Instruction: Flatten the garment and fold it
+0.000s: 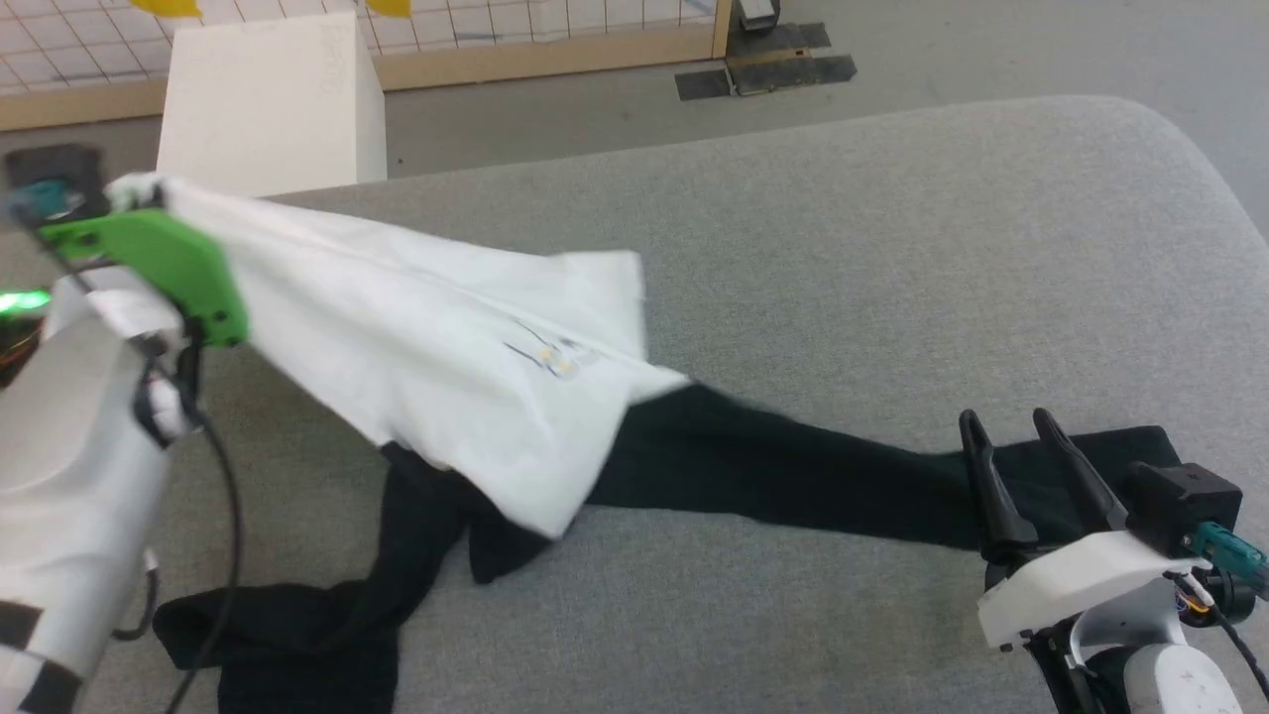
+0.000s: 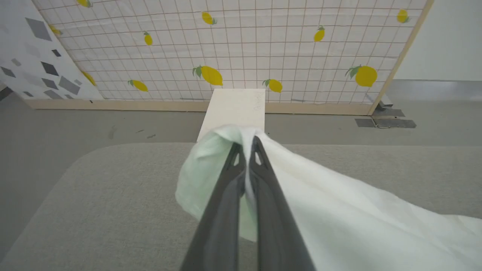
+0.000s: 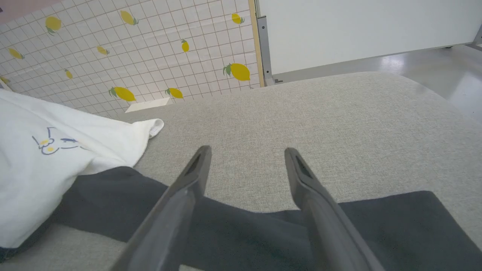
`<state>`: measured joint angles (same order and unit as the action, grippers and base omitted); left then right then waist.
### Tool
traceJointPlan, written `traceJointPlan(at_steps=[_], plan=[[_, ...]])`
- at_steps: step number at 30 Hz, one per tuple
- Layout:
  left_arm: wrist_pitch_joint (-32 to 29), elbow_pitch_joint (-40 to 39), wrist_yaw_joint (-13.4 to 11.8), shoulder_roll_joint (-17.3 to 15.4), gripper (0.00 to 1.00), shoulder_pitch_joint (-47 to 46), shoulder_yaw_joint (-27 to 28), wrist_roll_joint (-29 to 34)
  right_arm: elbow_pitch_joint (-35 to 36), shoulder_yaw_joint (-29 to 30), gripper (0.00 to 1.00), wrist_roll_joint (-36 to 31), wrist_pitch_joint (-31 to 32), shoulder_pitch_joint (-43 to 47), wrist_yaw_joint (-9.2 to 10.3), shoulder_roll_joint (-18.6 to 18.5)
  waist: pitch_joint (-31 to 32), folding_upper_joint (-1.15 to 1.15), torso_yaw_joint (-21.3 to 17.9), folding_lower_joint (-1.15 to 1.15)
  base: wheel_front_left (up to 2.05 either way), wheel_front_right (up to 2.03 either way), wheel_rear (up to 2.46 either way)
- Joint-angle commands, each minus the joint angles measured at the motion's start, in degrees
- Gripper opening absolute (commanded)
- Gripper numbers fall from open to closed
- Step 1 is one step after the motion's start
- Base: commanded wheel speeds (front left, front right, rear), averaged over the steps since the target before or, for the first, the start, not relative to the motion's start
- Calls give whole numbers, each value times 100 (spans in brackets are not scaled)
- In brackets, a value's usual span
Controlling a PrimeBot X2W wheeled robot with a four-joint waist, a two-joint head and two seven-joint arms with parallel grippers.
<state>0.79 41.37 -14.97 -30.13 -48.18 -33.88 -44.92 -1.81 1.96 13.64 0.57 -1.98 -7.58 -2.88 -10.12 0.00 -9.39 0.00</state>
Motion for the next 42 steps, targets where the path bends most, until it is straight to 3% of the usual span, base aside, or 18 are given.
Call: traceJointPlan(at_steps=[1, 2, 3, 4, 9, 13, 18, 24, 29, 36, 37, 38, 39, 42], plan=[[31, 69, -108, -70, 0, 170, 100, -76, 29, -6, 100, -39, 14, 21, 9, 1, -84, 0, -14, 0, 0, 0, 0], [8, 107, -131, -86, 22, 246, 176, -171, 26, -8, 100, -41, 21, 16, 9, 1, -97, 0, -14, 0, 0, 0, 0], [-31, 137, -129, -96, 81, 348, 229, -263, 19, -14, 100, -42, 32, 11, 9, 1, -109, 0, -14, 0, 0, 0, 0], [-53, 144, -118, -97, 100, 427, 254, -320, 15, -18, 100, -43, 37, 8, 9, 1, -116, 0, -11, 0, 0, 0, 0], [43, 50, -71, 37, 100, 956, 314, -547, -33, -69, 100, -54, 74, 2, 9, 1, -43, 0, 66, 0, 0, 0, 0], [586, -335, -50, 217, 100, 1486, 352, -600, -48, -80, 100, -73, 108, 47, 9, 1, 122, 0, 177, 0, 0, 0, 0], [1246, -1349, -146, 556, 100, 2365, 367, -582, -38, -104, 100, -56, 140, 135, 9, 1, 327, 0, 380, 0, 0, 0, 0], [1392, -2630, -393, 942, 100, 3409, 221, -379, -37, -132, 100, -13, 170, 252, 9, 1, 524, 0, 656, 0, 0, 0, 0], [872, -2919, -477, 998, 100, 3710, -268, -316, -13, -197, 100, 1, 216, 276, 9, 1, 583, 0, 790, 0, 0, 0, 0], [-443, -2817, -687, 867, 100, 3587, -733, -401, -38, -321, 100, 61, 226, 266, 9, 1, 605, 0, 700, 0, 0, 0, 0], [-604, -2806, -737, 846, 73, 3587, -747, -447, -45, -331, 100, 70, 225, 272, 9, 1, 599, 0, 677, 0, 0, 0, 0], [-735, -2813, -794, 814, 30, 3580, -737, -490, -53, -337, 100, 74, 221, 282, 9, 1, 592, 0, 656, 0, 0, 0, 0], [-753, -2839, -833, 783, 0, 3566, -696, -504, -60, -337, 100, 81, 218, 290, 9, 1, 582, 0, 639, 0, 0, 0, 0], [-489, -2968, -967, 718, 0, 3592, -353, -607, -77, -316, 100, 95, 201, 316, 9, 1, 557, 0, 620, 0, 0, 0, 0]])
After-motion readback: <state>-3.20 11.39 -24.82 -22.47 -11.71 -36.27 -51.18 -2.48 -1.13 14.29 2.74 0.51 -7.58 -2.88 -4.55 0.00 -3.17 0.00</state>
